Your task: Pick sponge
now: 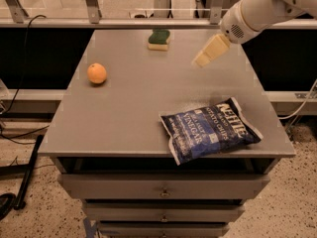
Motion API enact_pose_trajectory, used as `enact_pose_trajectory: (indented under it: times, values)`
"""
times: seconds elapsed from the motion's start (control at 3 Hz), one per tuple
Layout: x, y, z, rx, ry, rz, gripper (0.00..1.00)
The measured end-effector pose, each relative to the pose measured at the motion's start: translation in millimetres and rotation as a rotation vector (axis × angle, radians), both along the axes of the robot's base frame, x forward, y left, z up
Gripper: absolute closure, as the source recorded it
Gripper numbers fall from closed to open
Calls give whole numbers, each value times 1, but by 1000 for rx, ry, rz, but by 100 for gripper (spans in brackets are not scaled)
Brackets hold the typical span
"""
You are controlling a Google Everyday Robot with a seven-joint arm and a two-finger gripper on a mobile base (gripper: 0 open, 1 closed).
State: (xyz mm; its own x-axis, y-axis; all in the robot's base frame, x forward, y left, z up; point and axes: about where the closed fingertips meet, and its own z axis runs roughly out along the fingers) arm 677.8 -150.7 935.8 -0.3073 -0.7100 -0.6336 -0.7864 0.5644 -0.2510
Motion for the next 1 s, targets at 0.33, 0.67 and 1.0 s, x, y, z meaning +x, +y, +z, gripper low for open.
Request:
enact_pose_trajectory:
  times: [0.33, 0.67, 1.0]
  values:
    - [0, 0, 0, 0, 0, 0, 0]
    - [17, 21, -1, 60, -25, 3, 0]
    - [52, 51, -2, 148, -57, 9, 0]
